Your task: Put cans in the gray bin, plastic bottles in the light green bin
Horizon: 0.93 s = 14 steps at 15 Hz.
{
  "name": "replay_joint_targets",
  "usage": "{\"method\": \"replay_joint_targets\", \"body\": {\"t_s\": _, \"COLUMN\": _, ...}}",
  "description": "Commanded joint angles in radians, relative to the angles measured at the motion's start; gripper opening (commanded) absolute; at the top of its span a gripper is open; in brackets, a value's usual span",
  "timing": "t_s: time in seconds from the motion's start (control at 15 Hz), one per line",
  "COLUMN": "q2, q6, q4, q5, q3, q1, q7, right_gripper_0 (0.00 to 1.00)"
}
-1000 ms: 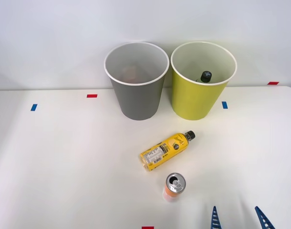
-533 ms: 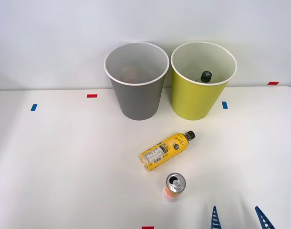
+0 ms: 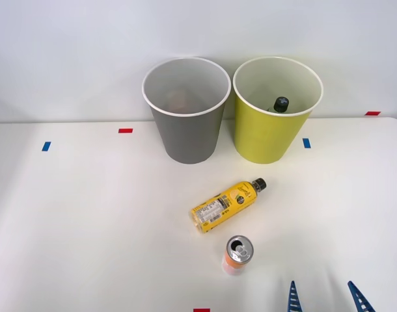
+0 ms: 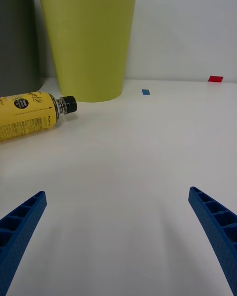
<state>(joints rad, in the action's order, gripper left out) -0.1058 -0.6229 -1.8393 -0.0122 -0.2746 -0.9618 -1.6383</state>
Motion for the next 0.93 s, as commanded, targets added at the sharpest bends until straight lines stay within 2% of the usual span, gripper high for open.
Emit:
{"method": "replay_joint_targets", "body": {"t_s": 0.07, "q2": 0.0, "q6": 0.0, "q4": 0.0, "q5": 0.0, "q3": 0.0, "q1": 0.0, "q7": 0.0, "right_gripper_0": 1.0}}
{"method": "replay_joint_targets", "body": {"t_s": 0.93, "q2": 0.0, "q6": 0.0, "q4": 0.0, "q5": 0.0, "q3": 0.0, "q1": 0.0, "q7": 0.0, "right_gripper_0": 1.0}}
